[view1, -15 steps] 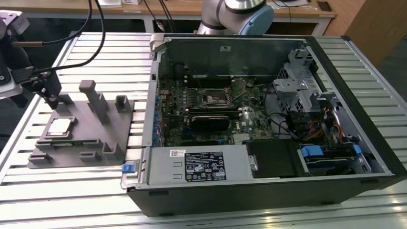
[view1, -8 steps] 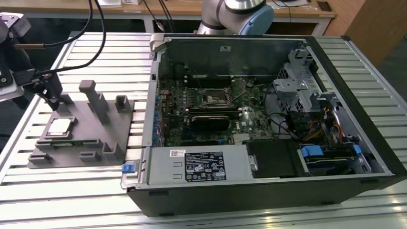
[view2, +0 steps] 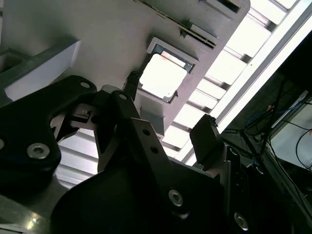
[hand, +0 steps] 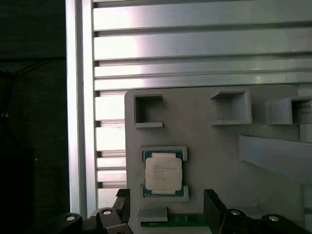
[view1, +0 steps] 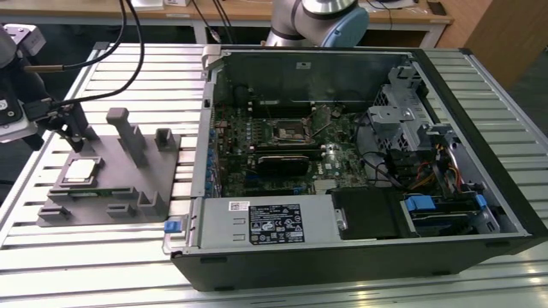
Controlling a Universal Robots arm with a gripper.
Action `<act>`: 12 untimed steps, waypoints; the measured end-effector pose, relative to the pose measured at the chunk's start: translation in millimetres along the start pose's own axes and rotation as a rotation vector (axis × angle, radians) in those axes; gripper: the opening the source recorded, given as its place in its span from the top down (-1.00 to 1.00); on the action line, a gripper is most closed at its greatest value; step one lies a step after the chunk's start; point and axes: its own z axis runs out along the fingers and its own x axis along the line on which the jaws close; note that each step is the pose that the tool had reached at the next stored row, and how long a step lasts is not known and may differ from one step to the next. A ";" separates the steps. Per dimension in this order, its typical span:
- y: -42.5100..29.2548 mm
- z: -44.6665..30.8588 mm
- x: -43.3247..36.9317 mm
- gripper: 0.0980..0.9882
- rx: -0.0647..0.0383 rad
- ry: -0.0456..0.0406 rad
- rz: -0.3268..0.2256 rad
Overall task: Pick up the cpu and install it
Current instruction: 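Pick up the cpu and move it towards the insertion slot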
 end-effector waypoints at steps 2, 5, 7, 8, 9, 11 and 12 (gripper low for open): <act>0.0 1.9 -0.1 -0.37 0.000 -0.0007 0.000; -0.1 4.6 -0.1 -0.37 0.000 -0.0005 0.000; -0.2 6.1 -0.1 -0.37 0.000 -0.0006 0.000; -0.2 6.9 -0.1 -0.37 0.000 -0.0006 0.000; -0.2 7.6 -0.2 -0.37 0.000 -0.0006 0.000; -0.3 9.1 -0.2 -0.37 0.000 -0.0005 0.000; -0.3 9.9 -0.2 -0.37 0.000 -0.0006 0.000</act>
